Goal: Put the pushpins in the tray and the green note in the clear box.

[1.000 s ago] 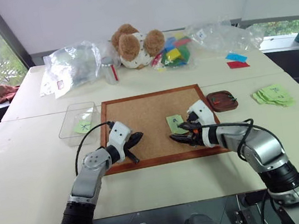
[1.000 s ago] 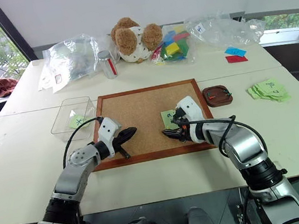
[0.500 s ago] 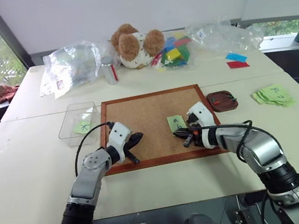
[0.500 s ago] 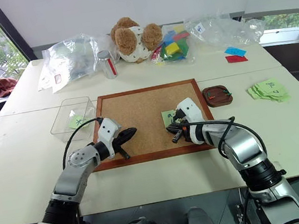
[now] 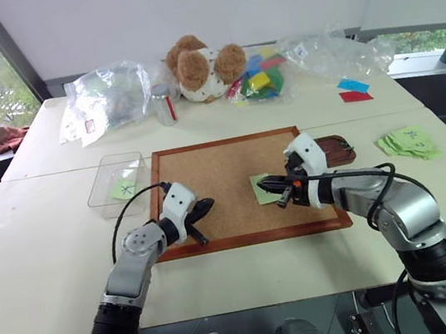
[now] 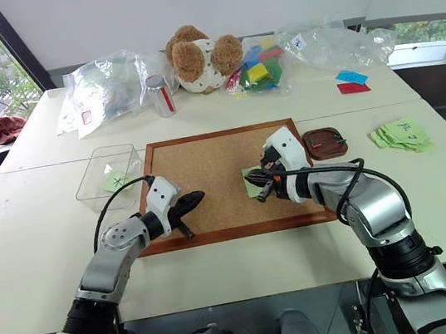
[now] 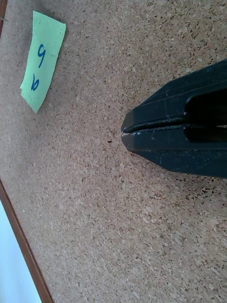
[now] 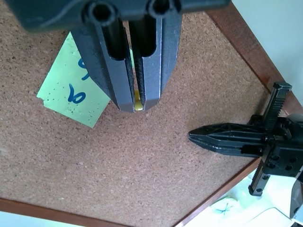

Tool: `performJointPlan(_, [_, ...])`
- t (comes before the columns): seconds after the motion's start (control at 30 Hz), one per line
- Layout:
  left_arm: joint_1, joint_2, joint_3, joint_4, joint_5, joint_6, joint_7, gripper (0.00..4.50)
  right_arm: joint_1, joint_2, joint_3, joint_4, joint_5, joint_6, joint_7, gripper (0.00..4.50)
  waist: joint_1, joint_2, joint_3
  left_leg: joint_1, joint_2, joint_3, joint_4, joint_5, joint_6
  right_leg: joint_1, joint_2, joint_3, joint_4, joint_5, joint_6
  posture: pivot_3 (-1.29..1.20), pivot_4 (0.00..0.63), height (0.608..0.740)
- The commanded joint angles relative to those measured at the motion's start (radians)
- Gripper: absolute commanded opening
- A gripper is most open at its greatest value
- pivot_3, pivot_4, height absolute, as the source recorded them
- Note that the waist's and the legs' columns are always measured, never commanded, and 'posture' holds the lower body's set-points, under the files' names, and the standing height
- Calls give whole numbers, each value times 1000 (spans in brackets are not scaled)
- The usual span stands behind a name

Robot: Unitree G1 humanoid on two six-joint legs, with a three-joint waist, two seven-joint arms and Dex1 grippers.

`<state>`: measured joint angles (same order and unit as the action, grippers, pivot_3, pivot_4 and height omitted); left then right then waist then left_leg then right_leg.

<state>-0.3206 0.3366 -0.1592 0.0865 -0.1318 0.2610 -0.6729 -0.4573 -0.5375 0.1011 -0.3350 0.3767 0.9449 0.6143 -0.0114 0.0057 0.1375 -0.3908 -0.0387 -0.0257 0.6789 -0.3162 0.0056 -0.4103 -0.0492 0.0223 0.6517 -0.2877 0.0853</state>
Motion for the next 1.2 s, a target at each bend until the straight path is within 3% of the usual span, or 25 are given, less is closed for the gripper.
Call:
performJointPlan(0.03, [36, 10, -37, 45, 24, 46, -14, 0, -15, -14, -45, -23, 1, -21, -13, 70, 0, 0, 0, 0, 0, 0, 0, 0, 0, 0, 0, 0, 0, 0, 0, 0, 150, 740])
performJointPlan(0.37, [34, 2, -43, 51, 24, 40, -11, 0, -37, -40, -81, 66, -27, -61, -30, 70, 0, 0, 0, 0, 0, 0, -1, 0, 0, 0, 0, 0, -1, 0, 0, 0, 150, 740])
performJointPlan(0.77, [28, -5, -45, 60, 24, 35, -7, 0, -184, 28, -285, 490, -148, -161, -361, 70, 2, 0, 0, 0, 0, 0, 0, 0, 0, 1, 0, -1, -1, 0, 0, 0, 150, 740])
performJointPlan(1.2, [34, -4, -43, 57, 24, 34, -4, 0, -263, 26, -325, 770, -163, -248, -377, 70, 0, 0, 0, 0, 0, 1, 0, 0, 0, 2, 0, -1, -1, 0, 0, 0, 150, 740])
